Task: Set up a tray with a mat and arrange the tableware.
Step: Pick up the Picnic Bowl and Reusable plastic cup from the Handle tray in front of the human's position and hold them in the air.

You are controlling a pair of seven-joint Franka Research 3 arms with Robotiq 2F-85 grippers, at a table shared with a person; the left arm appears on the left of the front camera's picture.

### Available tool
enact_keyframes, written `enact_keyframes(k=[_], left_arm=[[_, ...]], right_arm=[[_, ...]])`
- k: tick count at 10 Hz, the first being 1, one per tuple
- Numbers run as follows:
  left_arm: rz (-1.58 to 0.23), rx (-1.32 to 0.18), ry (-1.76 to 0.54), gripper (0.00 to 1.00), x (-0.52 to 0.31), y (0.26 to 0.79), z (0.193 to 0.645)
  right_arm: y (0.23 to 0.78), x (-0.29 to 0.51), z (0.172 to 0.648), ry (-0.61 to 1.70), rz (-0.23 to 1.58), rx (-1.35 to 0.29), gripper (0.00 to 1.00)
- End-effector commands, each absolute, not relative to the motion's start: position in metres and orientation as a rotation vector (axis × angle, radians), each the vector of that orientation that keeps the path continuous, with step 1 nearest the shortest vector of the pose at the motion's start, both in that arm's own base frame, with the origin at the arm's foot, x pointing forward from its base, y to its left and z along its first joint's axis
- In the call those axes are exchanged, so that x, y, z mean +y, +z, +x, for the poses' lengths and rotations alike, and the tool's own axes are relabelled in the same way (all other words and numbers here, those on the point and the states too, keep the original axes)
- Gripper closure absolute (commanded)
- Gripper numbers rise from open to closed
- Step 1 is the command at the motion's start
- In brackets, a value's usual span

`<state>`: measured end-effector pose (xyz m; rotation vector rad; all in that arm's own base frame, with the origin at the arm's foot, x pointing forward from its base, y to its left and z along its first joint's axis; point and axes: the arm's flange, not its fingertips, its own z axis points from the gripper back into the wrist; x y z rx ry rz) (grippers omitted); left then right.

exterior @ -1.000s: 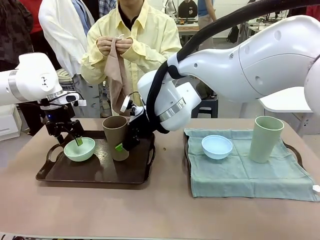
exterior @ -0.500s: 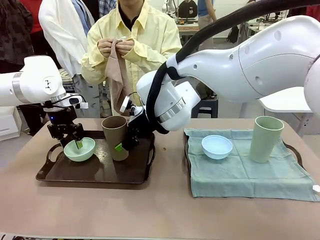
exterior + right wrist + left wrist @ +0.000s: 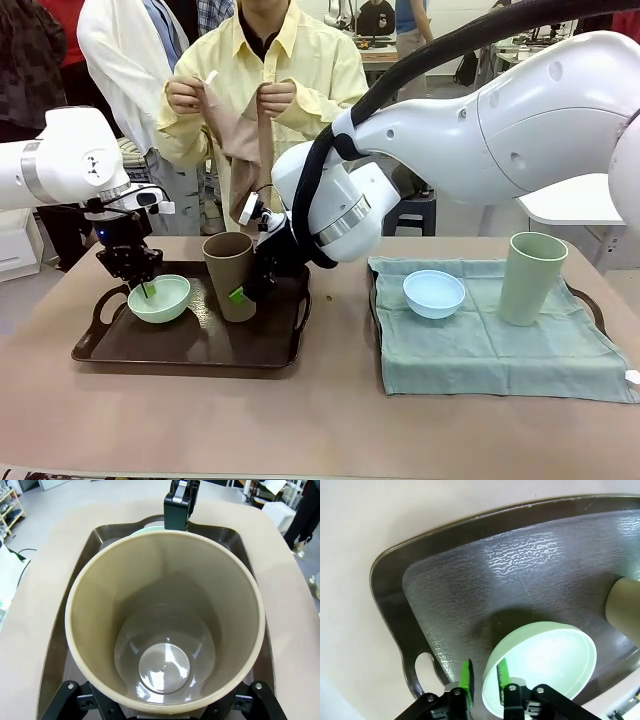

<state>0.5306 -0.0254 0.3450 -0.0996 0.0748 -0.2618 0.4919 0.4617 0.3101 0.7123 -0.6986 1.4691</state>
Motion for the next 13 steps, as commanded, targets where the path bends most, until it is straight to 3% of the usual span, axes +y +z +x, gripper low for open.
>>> enact_keyframes(k=[1, 2, 3, 4, 6, 10, 13], left_arm=[[-0.065, 0.081, -0.253, 1.00, -0.024, 0.346, 0.523], [-0.063, 0.082, -0.241, 1.00, -0.024, 0.347, 0.521], [-0.058, 0.083, -0.240, 1.00, -0.024, 0.348, 0.521], [-0.057, 0.084, -0.237, 1.00, -0.024, 0.348, 0.521], [-0.075, 0.094, -0.216, 1.00, -0.022, 0.360, 0.516], [-0.108, -0.053, -0.217, 1.00, -0.026, 0.481, 0.467], [-0.089, -0.141, -0.211, 1.00, -0.039, 0.555, 0.434]], right_arm=[[0.307, 0.462, 0.491, 1.467, 0.695, -0.679, 0.76], [0.306, 0.463, 0.490, 1.466, 0.694, -0.680, 1.00], [0.306, 0.462, 0.491, 1.462, 0.692, -0.678, 0.76], [0.307, 0.462, 0.490, 1.463, 0.688, -0.678, 1.00], [0.326, 0.456, 0.480, 1.421, 0.657, -0.668, 1.00], [0.479, 0.427, 0.412, 1.460, 0.559, -0.775, 1.00], [0.547, 0.426, 0.377, 1.461, 0.539, -0.809, 1.00]])
